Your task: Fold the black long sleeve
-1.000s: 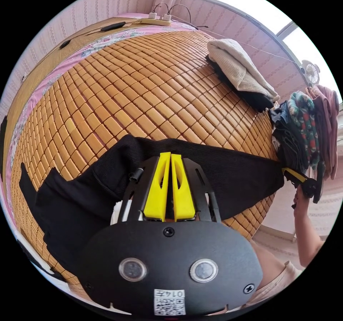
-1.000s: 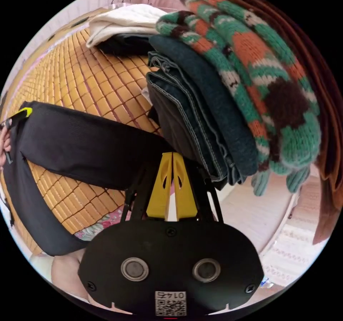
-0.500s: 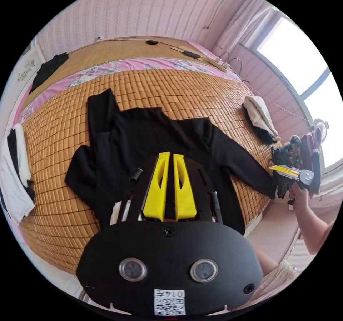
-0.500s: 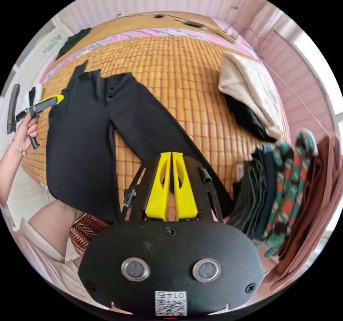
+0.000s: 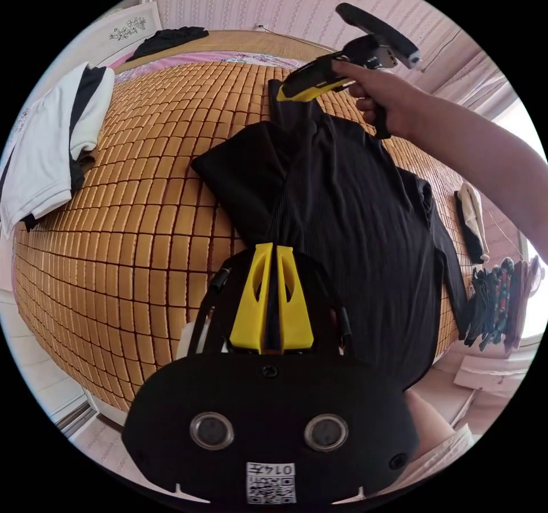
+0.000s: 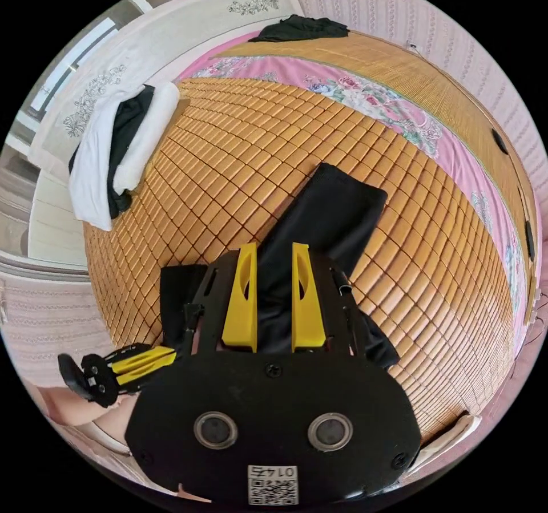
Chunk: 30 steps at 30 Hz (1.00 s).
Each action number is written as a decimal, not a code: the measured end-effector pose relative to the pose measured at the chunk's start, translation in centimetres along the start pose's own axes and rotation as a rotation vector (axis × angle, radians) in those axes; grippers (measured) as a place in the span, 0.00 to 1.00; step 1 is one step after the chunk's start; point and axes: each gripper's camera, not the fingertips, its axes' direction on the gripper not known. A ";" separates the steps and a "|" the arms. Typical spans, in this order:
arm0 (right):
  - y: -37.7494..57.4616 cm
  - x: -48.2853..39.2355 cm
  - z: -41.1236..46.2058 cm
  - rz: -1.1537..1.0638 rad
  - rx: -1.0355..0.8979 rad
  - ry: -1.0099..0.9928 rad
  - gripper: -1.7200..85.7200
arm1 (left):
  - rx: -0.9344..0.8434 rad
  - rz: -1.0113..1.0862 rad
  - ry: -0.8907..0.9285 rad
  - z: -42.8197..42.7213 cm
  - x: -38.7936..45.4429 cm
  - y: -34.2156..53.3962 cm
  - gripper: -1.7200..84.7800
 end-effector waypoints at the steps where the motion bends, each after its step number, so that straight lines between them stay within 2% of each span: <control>1: -0.9 -0.1 0.8 -0.004 -0.032 -0.002 0.10 | 0.002 -0.002 0.006 -0.3 -0.3 0.2 0.01; 3: -3.1 -0.6 1.2 0.011 -0.020 0.085 0.05 | 0.016 -0.006 0.039 -1.4 -1.4 1.2 0.01; 5: -4.7 -1.3 1.1 -0.039 -0.046 0.043 0.03 | 0.026 -0.018 0.069 -2.3 -2.3 1.9 0.02; 8: -5.9 -4.0 -1.4 -0.146 0.067 -0.002 0.02 | 0.047 -0.034 0.110 -4.0 -3.7 3.0 0.03; 10: -6.0 -6.6 -3.9 -0.289 0.176 -0.124 0.02 | 0.066 -0.040 0.127 -5.3 -4.4 3.9 0.04; 12: -5.4 -10.6 -7.9 -0.527 0.309 -0.361 0.03 | 0.103 -0.020 0.149 -7.9 -5.3 5.5 0.05; 15: -4.7 -14.6 -11.1 -0.778 0.373 -0.560 0.04 | 0.107 0.003 0.169 -11.5 -6.5 8.4 0.06; 17: -5.0 -15.2 -11.4 -0.824 0.362 -0.607 0.06 | 0.086 -0.002 0.174 -13.4 -7.6 10.4 0.06; 20: -6.7 -13.9 -9.2 -0.745 0.262 -0.504 0.12 | 0.022 -0.068 0.142 -16.0 -10.2 13.7 0.07; 24: -8.0 -12.1 -3.7 -0.607 0.082 -0.269 0.13 | -0.027 -0.197 0.023 -19.4 -14.4 17.6 0.08; 27: -8.9 -12.8 0.5 -0.569 -0.065 -0.171 0.15 | -0.046 -0.274 -0.097 -21.2 -17.1 19.5 0.08; 30: -10.1 -14.3 3.6 -0.560 -0.117 -0.076 0.15 | -0.014 -0.375 -0.150 -23.0 -20.1 20.5 0.09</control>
